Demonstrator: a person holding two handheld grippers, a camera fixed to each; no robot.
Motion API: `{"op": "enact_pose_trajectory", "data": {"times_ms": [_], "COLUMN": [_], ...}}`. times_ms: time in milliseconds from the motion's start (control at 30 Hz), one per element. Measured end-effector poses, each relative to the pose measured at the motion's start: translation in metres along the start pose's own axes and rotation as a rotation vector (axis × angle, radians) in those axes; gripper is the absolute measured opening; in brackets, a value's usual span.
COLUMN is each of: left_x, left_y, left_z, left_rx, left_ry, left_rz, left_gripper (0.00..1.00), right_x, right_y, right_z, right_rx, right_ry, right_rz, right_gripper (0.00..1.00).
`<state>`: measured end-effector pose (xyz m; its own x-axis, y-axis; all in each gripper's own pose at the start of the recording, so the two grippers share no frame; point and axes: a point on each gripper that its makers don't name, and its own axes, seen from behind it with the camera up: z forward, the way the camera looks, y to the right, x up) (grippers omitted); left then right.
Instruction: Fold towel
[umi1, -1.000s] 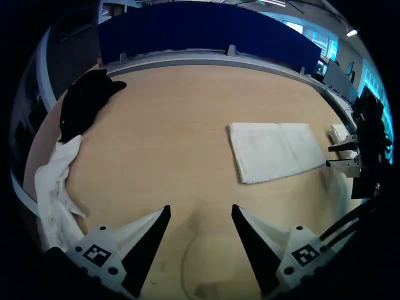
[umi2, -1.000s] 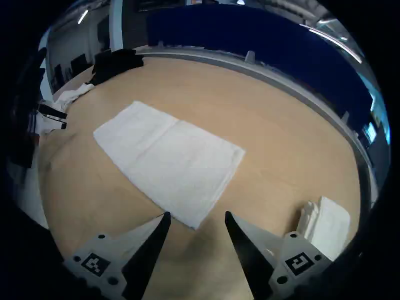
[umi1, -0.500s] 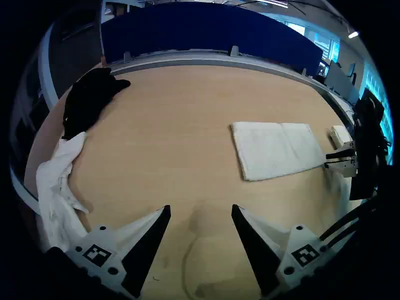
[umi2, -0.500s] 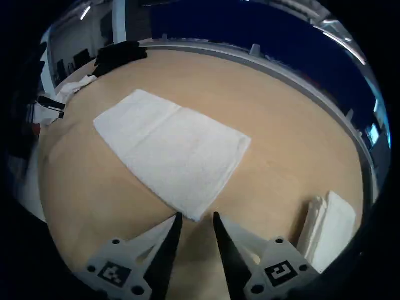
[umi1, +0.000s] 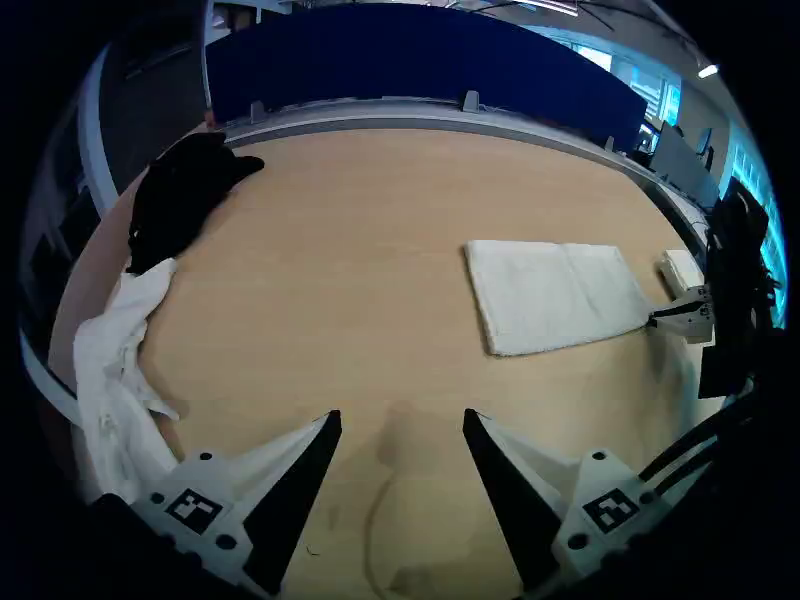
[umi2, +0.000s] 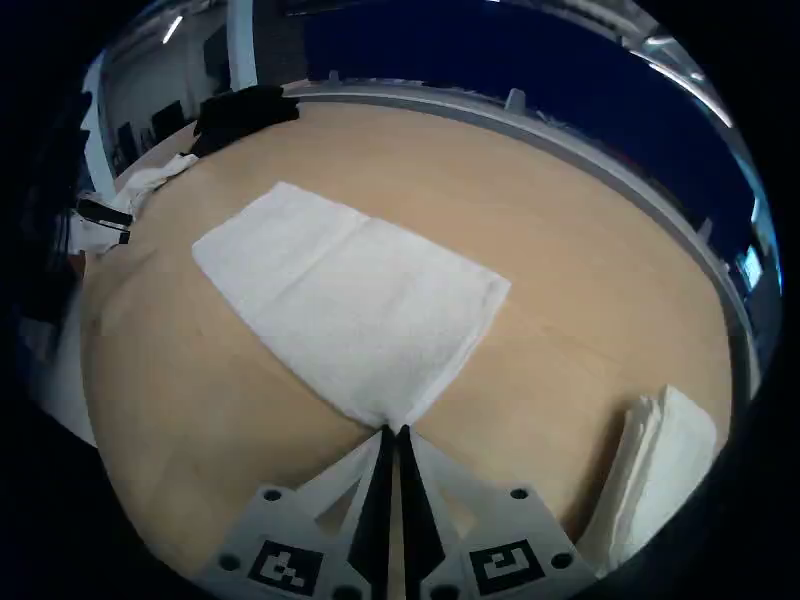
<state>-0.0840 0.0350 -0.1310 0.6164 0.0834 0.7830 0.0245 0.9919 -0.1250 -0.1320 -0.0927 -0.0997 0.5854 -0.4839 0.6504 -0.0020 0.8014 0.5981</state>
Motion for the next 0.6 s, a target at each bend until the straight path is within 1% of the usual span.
{"op": "enact_pose_trajectory", "data": {"times_ms": [167, 267, 467, 600], "left_x": [0.001, 0.002, 0.002, 0.003], "left_y": [0.001, 0.001, 0.001, 0.0], "left_z": [-0.001, -0.002, -0.004, -0.005], "left_rx": [0.0, -0.002, -0.001, -0.003], "left_ry": [0.002, 0.005, 0.012, 0.016], "left_rz": [-0.002, -0.003, -0.006, -0.018], "left_gripper": [0.9, 0.9, 0.9, 0.9], "right_x": [0.009, 0.019, 0.051, 0.077], "right_y": [0.001, 0.001, 0.001, -0.003], "right_z": [-0.003, -0.009, -0.02, -0.027], "right_rx": [-0.005, -0.009, -0.019, -0.022], "right_ry": [0.006, 0.019, 0.062, 0.094], "right_rz": [-0.011, -0.023, -0.066, -0.104], "right_gripper": [0.04, 0.04, 0.04, 0.04]}}
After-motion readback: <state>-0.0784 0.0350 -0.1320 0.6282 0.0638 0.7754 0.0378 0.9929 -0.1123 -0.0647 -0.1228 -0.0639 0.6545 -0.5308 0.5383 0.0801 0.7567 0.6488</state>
